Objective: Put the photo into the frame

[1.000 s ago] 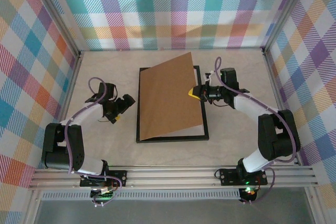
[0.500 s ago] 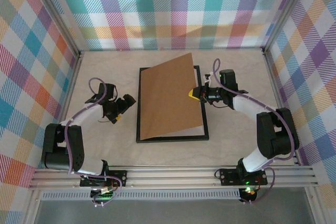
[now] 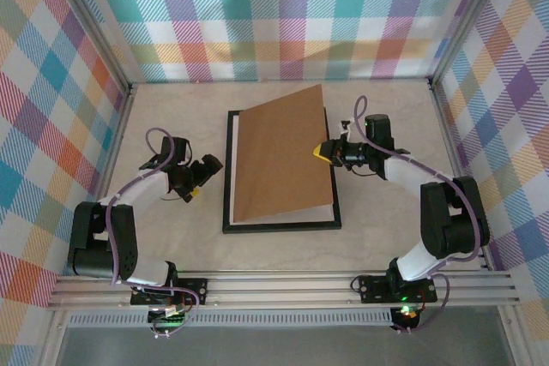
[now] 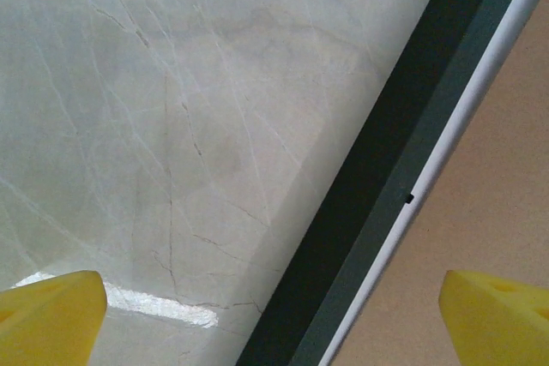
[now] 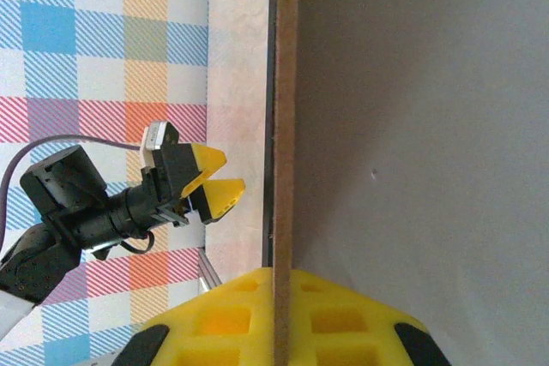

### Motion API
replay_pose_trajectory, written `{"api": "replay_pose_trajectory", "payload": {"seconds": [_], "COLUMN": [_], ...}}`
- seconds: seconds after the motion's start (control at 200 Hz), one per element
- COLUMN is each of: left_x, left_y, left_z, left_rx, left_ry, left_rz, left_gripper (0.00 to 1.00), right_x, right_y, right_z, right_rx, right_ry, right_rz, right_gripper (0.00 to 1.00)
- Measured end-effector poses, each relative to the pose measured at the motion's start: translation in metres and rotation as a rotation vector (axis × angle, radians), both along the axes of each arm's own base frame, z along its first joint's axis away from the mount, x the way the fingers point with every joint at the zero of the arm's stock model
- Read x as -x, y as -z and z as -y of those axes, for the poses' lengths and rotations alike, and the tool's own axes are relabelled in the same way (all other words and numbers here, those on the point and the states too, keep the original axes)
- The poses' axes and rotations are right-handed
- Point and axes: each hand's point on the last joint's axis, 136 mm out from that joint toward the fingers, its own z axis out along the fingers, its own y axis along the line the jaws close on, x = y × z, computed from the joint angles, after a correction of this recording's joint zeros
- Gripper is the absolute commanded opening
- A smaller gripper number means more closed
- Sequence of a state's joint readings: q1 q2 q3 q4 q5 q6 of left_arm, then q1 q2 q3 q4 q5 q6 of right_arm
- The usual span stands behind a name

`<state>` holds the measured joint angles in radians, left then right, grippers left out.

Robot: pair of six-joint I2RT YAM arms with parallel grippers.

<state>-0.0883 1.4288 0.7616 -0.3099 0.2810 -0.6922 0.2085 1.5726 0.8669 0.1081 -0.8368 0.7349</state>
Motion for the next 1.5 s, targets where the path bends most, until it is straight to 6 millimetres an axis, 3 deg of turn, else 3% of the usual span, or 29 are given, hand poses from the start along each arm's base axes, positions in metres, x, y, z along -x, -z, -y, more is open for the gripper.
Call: {"api": "replay_pose_trajectory", "payload": {"seconds": [0.36,0.805,1.135,1.5], "left_x": [0.001,-0.004,0.004,0.004], "left_y": [-0.001,0.004,0.010,0.014], "left_z": [0.013,0.050,0.071,0.071], "left_rx": [0.019,0.072,0.094,0.063], "left_ry": [0.035,0.104,0.117,0.081], "left_rz": [0.007,0.020,0.010,0.009], "left_gripper": [0.99,0.99,0.99,0.99], "right_x": [0.000,-0.007,-0.004,-0.004], "right_y": [0.018,0.034,0.048,0.074], "right_z": [-0.006,-0.006,-0.008,-0.004], "right_rx": [0.003,0.051,0.021,0.094], "right_ry": [-0.032,-0.063,-0.053,0.026], "right_rz": [-0.033,-0.033,-0.063,-0.105], "right_gripper": [0.00,0.00,0.10,0.25]}}
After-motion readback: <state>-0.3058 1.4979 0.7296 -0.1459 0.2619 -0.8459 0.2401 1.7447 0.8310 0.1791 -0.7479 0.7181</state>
